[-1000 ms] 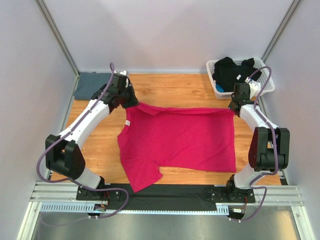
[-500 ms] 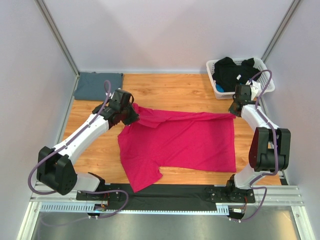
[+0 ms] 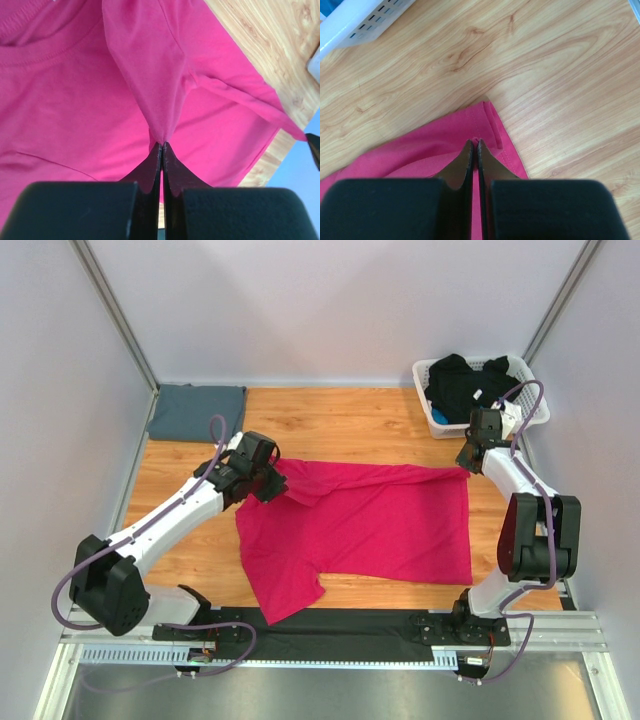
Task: Fold and stack the t-shirts
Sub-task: Fold the tshirt
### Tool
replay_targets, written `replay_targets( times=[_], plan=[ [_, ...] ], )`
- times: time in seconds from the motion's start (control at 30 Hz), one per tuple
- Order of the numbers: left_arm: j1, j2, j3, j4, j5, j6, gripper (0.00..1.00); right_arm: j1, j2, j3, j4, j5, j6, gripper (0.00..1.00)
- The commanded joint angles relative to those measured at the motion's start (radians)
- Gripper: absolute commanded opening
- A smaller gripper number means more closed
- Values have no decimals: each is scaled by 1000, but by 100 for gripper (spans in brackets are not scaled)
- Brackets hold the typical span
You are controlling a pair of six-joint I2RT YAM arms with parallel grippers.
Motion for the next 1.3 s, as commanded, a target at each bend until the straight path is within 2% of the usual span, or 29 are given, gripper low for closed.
replay_targets(
  times=[0.0,0.27,0.5,0.7,0.83,1.03,1.27],
  plan=[
    [-35,5,0,-18,-35,-116,0,-4,5,37,-6,-4,25,1],
    [-71,7,-30,-80,-51,-296,0,-4,15,35,-1,-16,22,1],
    [-78,-13,-70,-19,-75,-398,0,-4,24,38,-1,-42,15,0],
    [-87,55,36,-50,-89,-363,0,-4,28,44,1,-47,14,1],
    [-107,56,5,-12,-98,-421,0,-4,33,48,2,-49,17,0],
    [-145,48,25,-77,-166,-514,0,-4,35,43,7,-53,17,0],
    [-153,46,-9,-144,-143,-604,0,-4,31,34,7,-70,17,0]
  ],
)
